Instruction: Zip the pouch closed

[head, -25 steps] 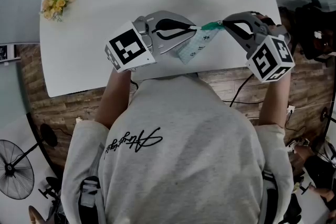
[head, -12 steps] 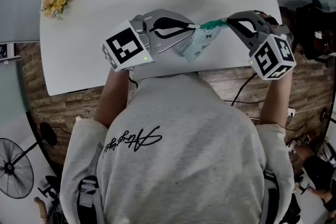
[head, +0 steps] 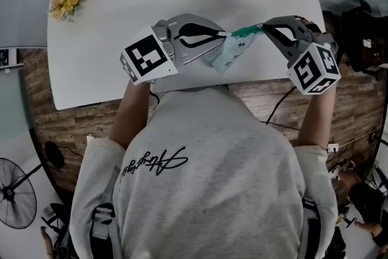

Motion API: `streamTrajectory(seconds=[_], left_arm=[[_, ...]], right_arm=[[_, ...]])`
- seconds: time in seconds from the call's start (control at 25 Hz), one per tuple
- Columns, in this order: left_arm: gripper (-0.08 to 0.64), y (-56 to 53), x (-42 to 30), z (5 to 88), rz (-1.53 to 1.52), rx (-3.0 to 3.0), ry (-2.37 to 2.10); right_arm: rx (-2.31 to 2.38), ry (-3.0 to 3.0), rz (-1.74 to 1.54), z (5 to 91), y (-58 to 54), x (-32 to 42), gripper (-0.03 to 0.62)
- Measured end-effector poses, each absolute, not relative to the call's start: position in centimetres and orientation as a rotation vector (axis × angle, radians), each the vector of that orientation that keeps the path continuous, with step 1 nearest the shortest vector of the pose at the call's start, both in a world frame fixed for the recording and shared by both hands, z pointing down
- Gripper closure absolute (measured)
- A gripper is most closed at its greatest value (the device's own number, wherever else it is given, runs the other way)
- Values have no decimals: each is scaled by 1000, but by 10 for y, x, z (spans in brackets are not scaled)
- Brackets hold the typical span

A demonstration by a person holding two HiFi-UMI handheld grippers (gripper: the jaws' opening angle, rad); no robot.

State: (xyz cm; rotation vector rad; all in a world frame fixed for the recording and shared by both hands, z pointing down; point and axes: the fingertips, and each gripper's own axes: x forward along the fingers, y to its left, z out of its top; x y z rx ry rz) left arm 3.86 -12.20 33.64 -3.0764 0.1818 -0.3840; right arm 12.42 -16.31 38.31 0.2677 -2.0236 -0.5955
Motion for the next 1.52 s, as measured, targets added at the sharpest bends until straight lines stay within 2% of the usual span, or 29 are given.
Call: streamTrajectory(seconds=[1.52], left_arm=[[551, -115, 35, 336, -369, -3103, 204]], right_arm=[[324, -1982, -615, 387, -171, 145, 588]])
